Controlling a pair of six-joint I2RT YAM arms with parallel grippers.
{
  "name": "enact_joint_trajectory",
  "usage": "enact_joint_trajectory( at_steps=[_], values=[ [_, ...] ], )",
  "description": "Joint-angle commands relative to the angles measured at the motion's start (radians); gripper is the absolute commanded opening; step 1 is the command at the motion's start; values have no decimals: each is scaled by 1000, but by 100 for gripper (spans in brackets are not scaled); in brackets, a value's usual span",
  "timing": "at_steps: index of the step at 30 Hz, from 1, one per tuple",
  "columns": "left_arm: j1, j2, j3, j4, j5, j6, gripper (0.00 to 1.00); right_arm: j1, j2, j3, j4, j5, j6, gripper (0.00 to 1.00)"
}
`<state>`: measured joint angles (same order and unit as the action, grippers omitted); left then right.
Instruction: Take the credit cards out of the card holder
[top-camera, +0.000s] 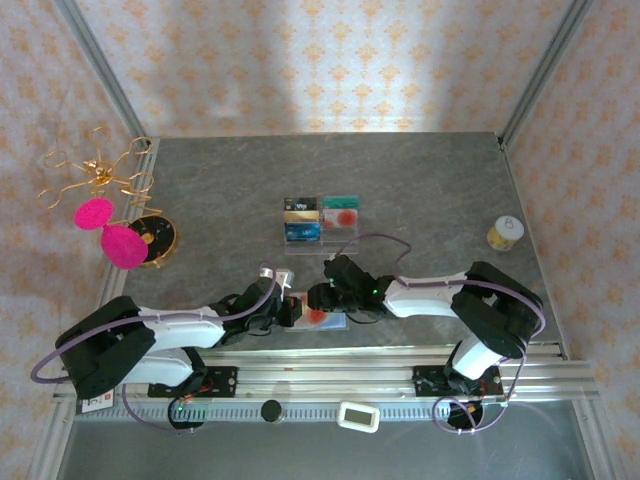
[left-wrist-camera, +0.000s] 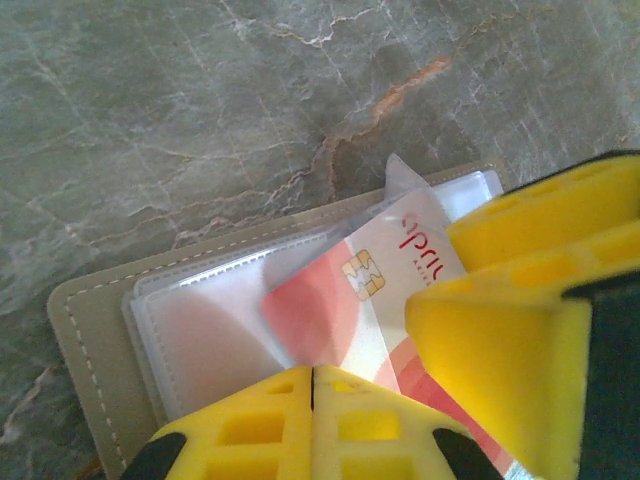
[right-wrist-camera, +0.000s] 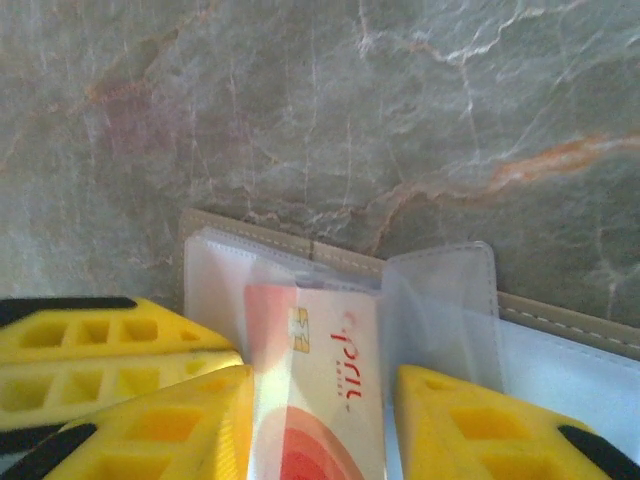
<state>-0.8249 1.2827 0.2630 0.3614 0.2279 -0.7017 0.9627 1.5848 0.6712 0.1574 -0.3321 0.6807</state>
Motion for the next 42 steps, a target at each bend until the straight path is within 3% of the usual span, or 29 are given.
enact_joint_trajectory(
  at_steps=[1,9,14,26,34,42],
  values=[
    [-5,53,-7,-53,19,23,0,-10,-14,-12,82,4,21,40],
    [-5,64,-32,-33,45,40,0,-45,0,4,127,20,43,41],
    [-6,51,-39,-38,50,44,0,-65,59,11,176,-56,43,42],
    [-5,46,-47,-49,66,50,0,-79,52,12,262,-69,-98,43],
    [-5,54,-53,-45,76,45,0,-90,85,-1,371,-69,-77,44],
    [-5,43,-71,-45,74,31,0,-111,133,42,354,-91,-62,44]
  ],
)
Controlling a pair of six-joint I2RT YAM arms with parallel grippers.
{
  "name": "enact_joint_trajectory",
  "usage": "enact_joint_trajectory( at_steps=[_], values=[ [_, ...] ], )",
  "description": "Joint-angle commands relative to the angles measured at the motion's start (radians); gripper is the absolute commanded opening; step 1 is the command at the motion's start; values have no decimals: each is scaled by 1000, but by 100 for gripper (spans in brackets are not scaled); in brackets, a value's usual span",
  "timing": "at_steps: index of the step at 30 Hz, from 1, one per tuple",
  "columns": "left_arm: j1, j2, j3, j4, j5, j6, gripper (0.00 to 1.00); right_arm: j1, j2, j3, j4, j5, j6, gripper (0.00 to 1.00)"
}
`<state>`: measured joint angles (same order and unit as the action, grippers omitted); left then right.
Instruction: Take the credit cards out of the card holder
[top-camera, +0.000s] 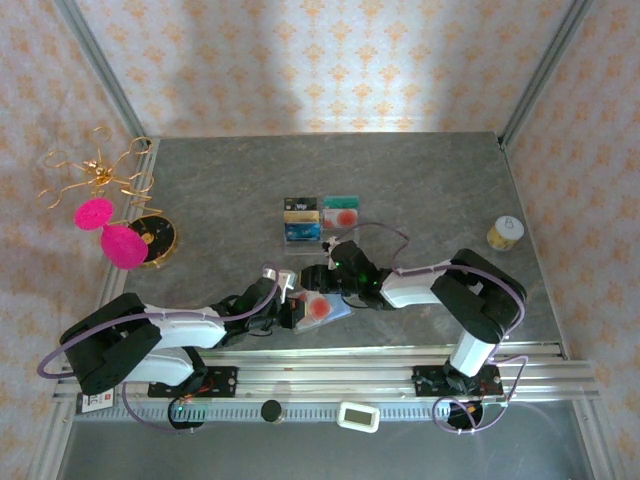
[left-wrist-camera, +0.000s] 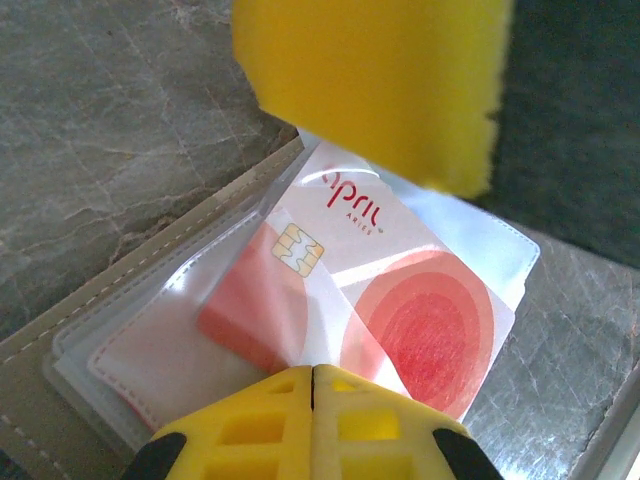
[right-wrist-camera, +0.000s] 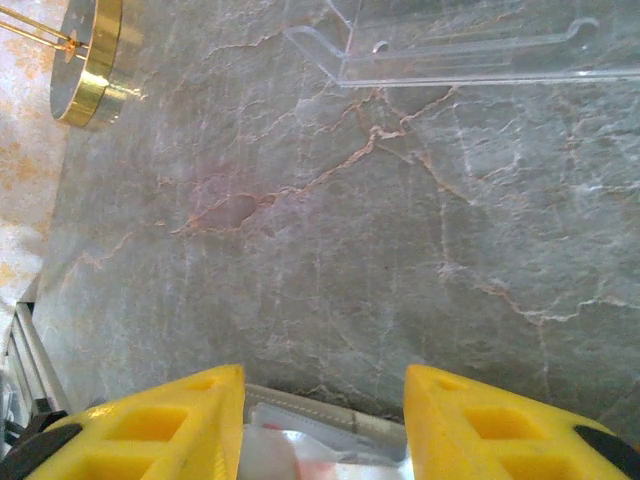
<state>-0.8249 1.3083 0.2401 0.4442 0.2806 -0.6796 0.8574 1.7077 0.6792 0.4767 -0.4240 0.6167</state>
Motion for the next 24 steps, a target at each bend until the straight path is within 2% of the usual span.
enact_joint_trajectory(
  at_steps=[1,7,11,15,24],
  values=[
    [-6,17,-48,-128,19,8,0,-8,10,40,29,3,-1,44],
    [-5,23,-26,-141,9,6,0,-12,-50,92,-108,44,-96,42],
    [-5,-5,-3,-173,-16,0,0,-12,-75,136,-338,79,-148,30],
    [-4,-50,5,-185,-35,-2,0,-13,-104,89,-430,65,-133,27],
    [-2,29,20,-159,-22,14,0,-12,-119,82,-512,-43,-197,29]
  ],
)
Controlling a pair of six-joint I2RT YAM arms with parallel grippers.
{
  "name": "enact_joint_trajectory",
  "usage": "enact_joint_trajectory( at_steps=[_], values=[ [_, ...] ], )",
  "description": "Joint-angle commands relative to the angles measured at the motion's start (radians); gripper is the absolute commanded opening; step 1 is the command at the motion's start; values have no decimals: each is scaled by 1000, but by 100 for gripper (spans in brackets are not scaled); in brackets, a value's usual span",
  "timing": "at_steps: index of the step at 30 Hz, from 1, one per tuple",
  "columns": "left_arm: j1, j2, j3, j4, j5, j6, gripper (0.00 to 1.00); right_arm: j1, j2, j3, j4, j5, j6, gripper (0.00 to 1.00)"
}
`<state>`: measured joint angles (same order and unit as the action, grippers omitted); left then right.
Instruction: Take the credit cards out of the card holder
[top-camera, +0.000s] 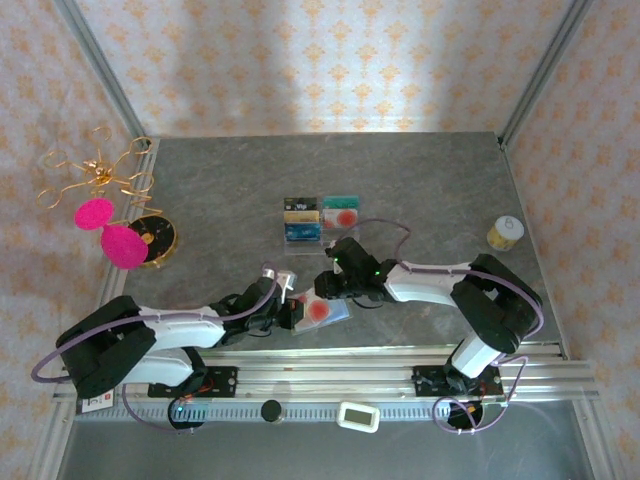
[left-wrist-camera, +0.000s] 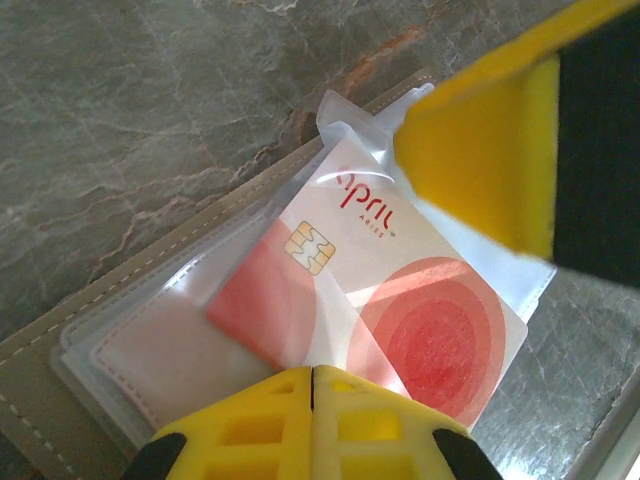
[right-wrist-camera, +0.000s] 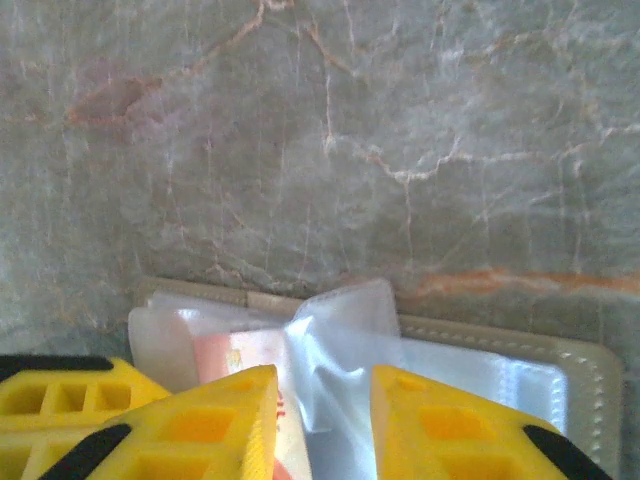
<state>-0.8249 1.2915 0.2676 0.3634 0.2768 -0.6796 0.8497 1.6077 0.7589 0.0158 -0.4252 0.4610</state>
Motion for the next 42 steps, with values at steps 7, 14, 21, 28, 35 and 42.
enact_joint_trajectory(
  at_steps=[7,14,21,28,35,42],
  values=[
    [0,65,-8,-59,-11,14,0,-5,3,4,-78,-82,-40,29],
    [-2,67,-4,-46,3,8,0,2,-10,-47,-60,-139,7,21],
    [-2,24,1,-79,2,-8,7,3,-22,-92,-34,-144,106,0],
    [-2,-26,-20,-100,-17,-20,9,-26,-90,-155,35,-152,262,0],
    [-2,5,-43,-61,-5,-28,0,-54,-142,-194,30,-145,296,0],
    [-3,-29,-45,-80,-13,-24,0,-55,-164,-143,-115,-129,173,0]
  ],
)
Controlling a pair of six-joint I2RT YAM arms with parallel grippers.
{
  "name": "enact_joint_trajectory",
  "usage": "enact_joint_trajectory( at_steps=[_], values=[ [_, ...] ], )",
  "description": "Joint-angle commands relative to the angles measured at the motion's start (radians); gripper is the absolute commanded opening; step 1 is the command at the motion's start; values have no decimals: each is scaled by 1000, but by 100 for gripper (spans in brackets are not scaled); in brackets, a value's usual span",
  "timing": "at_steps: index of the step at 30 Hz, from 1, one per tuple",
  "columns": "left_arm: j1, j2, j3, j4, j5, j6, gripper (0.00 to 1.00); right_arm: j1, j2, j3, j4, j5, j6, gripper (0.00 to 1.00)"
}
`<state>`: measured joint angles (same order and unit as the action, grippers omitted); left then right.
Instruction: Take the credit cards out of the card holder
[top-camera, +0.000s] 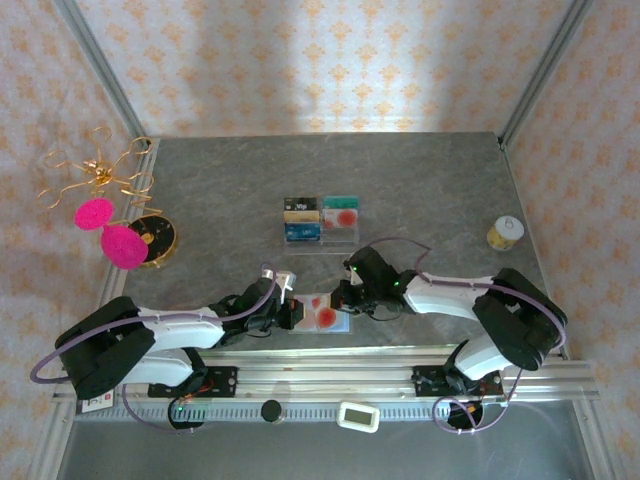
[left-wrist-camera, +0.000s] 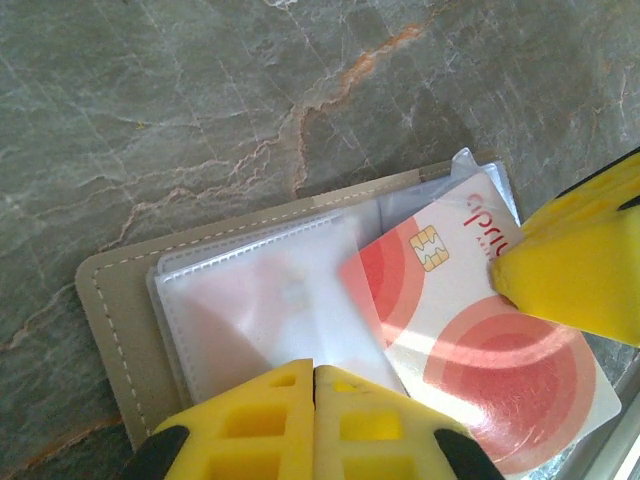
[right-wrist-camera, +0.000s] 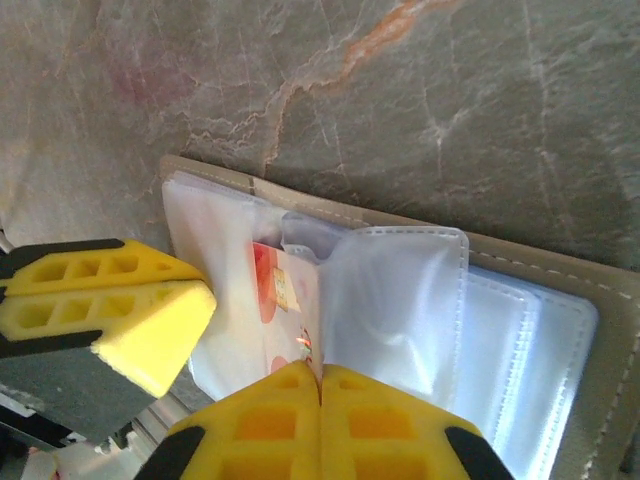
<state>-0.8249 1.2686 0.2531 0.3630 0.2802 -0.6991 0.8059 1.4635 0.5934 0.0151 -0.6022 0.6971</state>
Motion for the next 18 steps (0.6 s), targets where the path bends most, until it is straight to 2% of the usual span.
enact_joint_trajectory(
  at_steps=[1,5,12,18],
  values=[
    [-3,-10,-31,-80,-16,-4,0,-11,-30,22,-127,35,-86,0],
    [-3,-12,-26,-75,-18,-2,0,-11,-49,34,-189,-67,-215,0],
    [-2,15,-4,-63,-13,13,0,-11,-61,8,-138,-262,-310,0],
    [-2,12,5,-54,-15,13,0,-4,15,33,-181,-302,-373,0]
  ],
)
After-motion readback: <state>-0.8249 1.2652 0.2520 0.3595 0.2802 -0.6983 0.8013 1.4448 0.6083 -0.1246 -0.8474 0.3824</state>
